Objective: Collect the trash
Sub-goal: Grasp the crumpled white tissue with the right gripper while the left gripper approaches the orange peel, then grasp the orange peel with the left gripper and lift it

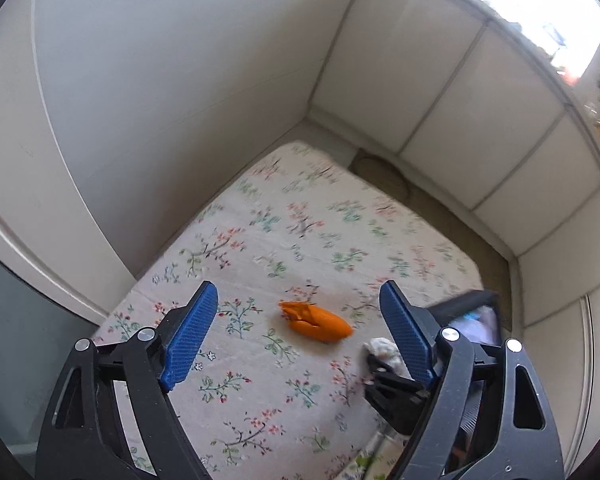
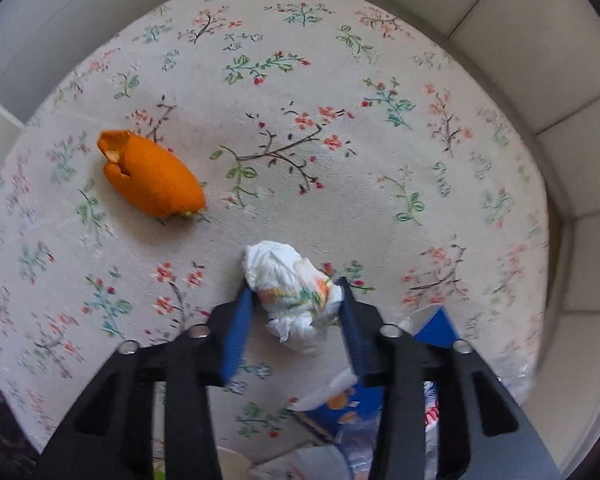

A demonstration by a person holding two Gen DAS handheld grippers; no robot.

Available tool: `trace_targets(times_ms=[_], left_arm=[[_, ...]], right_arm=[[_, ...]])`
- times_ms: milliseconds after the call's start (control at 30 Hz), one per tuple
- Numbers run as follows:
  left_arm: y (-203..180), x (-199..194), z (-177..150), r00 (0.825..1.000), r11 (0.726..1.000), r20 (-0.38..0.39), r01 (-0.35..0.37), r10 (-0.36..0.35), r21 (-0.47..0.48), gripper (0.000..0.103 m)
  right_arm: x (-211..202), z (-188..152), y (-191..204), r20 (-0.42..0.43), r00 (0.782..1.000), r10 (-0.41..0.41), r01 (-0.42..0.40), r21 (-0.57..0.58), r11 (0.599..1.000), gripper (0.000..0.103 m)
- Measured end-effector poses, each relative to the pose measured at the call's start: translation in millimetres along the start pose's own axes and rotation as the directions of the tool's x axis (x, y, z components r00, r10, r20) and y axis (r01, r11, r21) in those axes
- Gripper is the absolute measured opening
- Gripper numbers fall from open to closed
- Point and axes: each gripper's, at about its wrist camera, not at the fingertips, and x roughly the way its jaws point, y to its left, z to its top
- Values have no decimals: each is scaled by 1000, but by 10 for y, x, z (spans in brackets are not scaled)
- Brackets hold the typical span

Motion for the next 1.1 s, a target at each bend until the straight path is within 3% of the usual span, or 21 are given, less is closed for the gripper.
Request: trace_targets(times_ms=[200, 467, 800, 900, 1000, 1100], left_arm=[[85, 572, -98, 983, 996, -185, 5, -21, -87, 80], [-37, 1098, -321, 953, 991, -299, -79, 44, -106, 79], [-2, 1380, -315, 954, 981, -293, -113, 62, -159, 77], [-95, 1401, -304, 960, 988, -266, -118, 87, -102, 70], [-232, 1435, -351, 963, 992, -238, -127, 127, 16, 65], [-359, 1425, -416, 966, 986, -215, -118, 140, 114, 51]], right_arm=[[-224, -120, -101, 88, 995, 50, -56, 59, 997, 37], [-622, -383, -336, 198, 979, 51, -86, 172, 981, 37], [-877, -559, -571, 259, 965, 42, -102, 223, 969, 37], [-879, -595, -584, 266, 963, 44, -109, 235, 966, 37], [-890, -629, -597, 265, 963, 44, -110, 239, 965, 37], [-907, -650, -602, 264, 964, 42, -109, 242, 964, 37]])
